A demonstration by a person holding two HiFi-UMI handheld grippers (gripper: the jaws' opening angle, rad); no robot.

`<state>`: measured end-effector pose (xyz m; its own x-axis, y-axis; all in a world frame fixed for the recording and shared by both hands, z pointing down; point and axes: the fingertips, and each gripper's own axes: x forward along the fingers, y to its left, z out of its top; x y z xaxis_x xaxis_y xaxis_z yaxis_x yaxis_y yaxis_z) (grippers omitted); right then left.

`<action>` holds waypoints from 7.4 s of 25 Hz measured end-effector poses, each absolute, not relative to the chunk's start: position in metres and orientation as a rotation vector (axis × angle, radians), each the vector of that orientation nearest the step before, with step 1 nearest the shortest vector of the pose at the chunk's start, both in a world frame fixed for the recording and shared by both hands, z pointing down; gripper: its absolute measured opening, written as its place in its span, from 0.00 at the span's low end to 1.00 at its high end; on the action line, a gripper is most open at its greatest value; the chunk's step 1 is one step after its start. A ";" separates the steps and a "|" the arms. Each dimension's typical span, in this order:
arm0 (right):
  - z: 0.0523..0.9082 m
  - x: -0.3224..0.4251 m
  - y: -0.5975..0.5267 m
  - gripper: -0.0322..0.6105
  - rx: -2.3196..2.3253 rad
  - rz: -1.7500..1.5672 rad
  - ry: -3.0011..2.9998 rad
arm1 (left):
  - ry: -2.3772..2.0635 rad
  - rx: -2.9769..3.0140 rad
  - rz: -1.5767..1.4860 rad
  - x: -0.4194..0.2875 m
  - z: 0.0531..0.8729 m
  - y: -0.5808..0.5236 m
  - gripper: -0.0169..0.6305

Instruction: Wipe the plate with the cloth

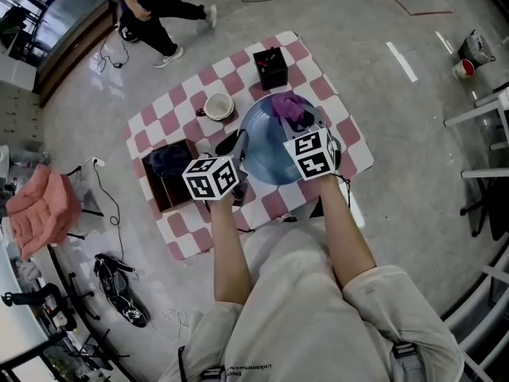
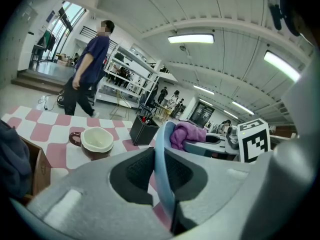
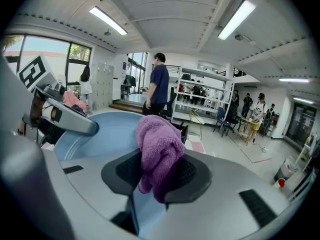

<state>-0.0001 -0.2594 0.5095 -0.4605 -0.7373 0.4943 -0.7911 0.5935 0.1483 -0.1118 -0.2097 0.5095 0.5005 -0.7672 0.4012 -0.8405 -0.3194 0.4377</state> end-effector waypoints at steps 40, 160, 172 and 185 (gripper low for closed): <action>0.544 0.025 -0.239 0.26 1.120 0.241 -2.214 | -1.543 1.942 -0.165 -0.157 0.495 -0.223 0.09; 0.514 -0.029 -0.237 0.26 1.065 0.120 -2.342 | -1.319 1.982 -0.229 -0.142 0.517 -0.209 0.10; 0.524 -0.009 -0.241 0.26 1.108 0.157 -2.304 | -1.335 1.964 -0.244 -0.143 0.520 -0.214 0.10; 0.533 0.011 -0.242 0.26 1.130 0.182 -2.266 | -1.356 1.978 -0.266 -0.141 0.512 -0.225 0.10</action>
